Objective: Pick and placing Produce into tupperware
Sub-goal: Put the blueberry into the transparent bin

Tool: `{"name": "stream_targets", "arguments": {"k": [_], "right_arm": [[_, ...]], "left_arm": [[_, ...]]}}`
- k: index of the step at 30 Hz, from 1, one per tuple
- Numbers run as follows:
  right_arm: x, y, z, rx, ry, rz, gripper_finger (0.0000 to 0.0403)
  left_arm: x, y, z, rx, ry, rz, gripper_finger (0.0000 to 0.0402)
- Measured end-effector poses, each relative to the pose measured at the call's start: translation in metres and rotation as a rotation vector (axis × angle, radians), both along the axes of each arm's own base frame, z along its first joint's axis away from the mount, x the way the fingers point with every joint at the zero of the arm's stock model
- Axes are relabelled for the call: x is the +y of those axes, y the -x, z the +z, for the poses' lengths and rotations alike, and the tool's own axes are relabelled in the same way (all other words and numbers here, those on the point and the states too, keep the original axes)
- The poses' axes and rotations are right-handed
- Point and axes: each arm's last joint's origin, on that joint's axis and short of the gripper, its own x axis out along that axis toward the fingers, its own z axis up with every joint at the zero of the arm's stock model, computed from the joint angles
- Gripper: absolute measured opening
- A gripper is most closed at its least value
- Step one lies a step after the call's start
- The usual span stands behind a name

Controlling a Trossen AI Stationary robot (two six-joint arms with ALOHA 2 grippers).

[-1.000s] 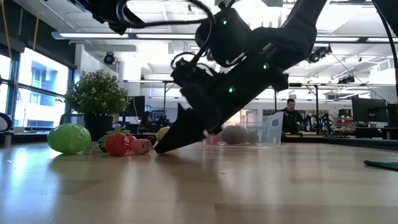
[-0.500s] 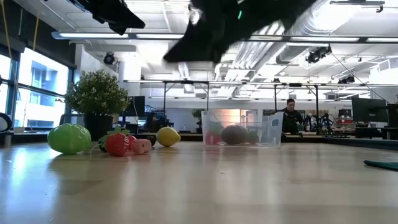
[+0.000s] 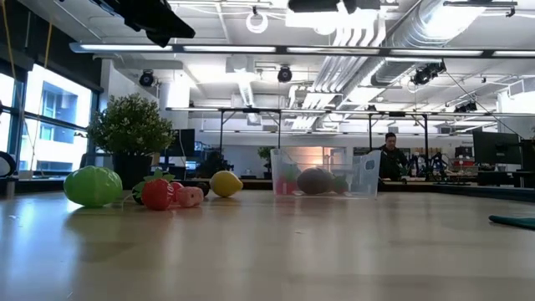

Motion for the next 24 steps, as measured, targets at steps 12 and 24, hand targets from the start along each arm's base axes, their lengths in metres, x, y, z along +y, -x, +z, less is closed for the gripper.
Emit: {"name": "stream_targets", "arguments": {"k": [12, 24], "right_arm": [[-0.066, 0.044, -0.03, 0.259, -0.482, -0.279, 0.0071], [-0.122, 0.022, -0.106, 0.591, -0.735, -0.319, 0.0071]], "left_arm": [[0.0, 0.0, 0.0, 0.0, 0.0, 0.0, 0.0005], [0.0, 0.0, 0.0, 0.0, 0.0, 0.0, 0.0005]]}}
